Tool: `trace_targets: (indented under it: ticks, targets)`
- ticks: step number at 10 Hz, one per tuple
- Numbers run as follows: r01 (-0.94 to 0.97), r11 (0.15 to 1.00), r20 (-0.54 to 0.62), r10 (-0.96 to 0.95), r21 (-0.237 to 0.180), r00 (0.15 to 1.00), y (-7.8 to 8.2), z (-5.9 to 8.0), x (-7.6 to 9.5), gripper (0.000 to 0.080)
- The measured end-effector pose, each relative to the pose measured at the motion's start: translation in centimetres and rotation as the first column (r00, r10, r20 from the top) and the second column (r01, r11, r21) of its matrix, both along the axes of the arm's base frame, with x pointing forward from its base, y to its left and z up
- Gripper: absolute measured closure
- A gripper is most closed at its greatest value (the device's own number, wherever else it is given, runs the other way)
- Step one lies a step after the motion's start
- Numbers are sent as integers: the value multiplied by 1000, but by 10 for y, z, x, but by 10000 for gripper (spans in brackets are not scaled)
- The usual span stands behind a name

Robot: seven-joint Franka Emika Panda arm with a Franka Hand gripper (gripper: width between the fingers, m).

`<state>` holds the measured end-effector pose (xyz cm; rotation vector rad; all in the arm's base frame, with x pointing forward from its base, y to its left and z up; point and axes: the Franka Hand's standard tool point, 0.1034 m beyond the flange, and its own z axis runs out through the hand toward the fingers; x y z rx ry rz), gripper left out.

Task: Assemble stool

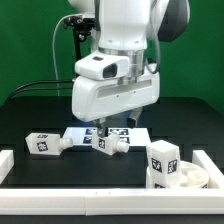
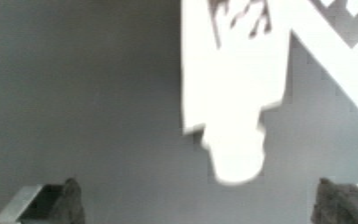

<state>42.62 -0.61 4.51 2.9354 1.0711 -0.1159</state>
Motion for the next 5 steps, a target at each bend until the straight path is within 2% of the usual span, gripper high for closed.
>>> trace_targets:
  ticks: [4, 5]
  targets:
    - [6, 1000, -8, -6, -3, 1000, 0, -3, -4, 150]
    - [4, 1000, -9, -4, -10, 1000, -3, -11, -8, 150]
